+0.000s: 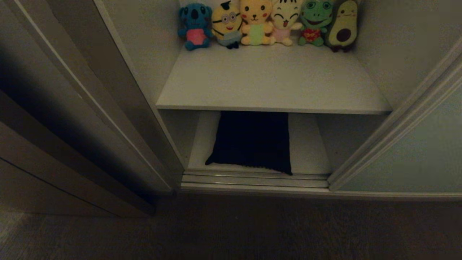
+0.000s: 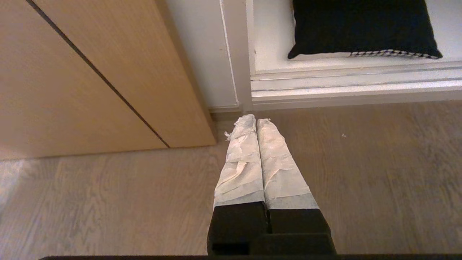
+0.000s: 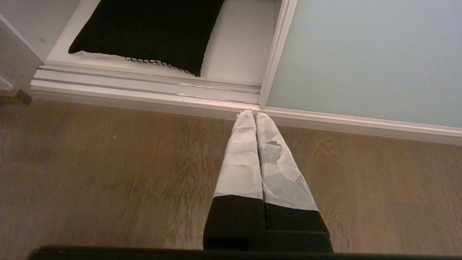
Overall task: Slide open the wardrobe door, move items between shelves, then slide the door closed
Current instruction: Place the pillow on the higher shelf
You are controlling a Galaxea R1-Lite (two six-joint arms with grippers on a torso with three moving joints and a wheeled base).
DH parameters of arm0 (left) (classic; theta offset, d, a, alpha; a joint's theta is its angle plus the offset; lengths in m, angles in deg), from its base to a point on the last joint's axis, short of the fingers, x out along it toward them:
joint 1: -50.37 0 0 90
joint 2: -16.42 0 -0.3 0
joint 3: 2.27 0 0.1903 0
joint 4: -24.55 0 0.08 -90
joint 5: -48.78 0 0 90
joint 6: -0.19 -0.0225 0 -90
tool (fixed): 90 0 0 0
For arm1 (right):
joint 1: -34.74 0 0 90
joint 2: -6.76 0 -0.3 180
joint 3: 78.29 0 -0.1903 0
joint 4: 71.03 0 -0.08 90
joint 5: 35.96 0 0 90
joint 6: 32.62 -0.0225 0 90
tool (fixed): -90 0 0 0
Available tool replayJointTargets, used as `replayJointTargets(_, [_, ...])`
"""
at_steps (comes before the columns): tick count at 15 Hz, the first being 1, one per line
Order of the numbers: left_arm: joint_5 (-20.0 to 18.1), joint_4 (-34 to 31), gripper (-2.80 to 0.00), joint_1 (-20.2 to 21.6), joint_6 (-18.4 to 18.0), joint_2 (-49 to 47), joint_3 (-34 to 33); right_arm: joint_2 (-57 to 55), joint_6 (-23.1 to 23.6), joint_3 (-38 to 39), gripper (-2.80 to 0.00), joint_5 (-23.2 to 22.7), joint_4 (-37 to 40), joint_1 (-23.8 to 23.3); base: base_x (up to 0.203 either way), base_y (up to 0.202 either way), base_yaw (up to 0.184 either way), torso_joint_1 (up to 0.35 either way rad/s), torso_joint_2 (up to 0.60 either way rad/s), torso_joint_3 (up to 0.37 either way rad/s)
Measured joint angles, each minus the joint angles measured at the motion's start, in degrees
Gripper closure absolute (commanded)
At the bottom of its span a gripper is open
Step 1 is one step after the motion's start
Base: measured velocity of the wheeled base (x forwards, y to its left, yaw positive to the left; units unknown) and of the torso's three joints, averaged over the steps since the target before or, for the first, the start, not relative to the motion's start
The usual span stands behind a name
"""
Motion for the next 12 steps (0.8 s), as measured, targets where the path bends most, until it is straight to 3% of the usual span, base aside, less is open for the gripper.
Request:
replayJointTargets(6, [0.57,0.11,0.0,0.0,0.02,-0.02,-0.09,0.0,0.01,0.0,0.0,-0.04,0.02,0.0,0.0,0.0,0.0,0.0,0.0,0.0])
replayJointTargets(12, [0.66,0.05,0.0,0.0,0.21,-0.07,-0.09,0.0,0.01,0.0,0.0,-0.01,0.02,0.0,0.0,0.0,0.0,0.004,0.0,-0.164])
